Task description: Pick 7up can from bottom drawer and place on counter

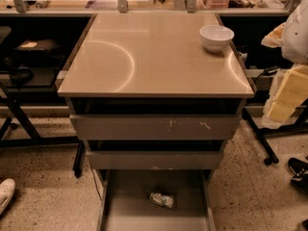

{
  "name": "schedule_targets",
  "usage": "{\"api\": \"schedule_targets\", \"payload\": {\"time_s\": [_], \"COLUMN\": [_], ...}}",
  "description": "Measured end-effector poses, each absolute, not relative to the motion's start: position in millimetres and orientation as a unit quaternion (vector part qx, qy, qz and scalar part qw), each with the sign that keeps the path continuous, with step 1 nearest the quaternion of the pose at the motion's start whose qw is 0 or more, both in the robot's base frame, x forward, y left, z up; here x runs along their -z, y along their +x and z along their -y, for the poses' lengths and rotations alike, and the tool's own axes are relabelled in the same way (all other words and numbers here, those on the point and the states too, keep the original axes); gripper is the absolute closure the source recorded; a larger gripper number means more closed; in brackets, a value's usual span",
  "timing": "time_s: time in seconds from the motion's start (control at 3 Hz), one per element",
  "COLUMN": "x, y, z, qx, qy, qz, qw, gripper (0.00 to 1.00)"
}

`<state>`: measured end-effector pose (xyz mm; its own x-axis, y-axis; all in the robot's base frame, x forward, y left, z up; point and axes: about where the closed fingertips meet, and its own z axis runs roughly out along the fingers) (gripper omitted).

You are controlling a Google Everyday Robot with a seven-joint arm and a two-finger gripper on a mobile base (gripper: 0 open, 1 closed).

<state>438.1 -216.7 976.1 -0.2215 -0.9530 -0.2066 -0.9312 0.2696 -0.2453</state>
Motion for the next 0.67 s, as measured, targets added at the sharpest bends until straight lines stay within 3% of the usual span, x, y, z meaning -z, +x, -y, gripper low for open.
{"api": "schedule_targets", "payload": {"time_s": [0.67], "x": [-948.1], "y": [426.5], "z": [217.0], "qx": [0.014], "qy": [-0.604], "qz": [-0.779], "qw": [0.167], "gripper": [0.0]}}
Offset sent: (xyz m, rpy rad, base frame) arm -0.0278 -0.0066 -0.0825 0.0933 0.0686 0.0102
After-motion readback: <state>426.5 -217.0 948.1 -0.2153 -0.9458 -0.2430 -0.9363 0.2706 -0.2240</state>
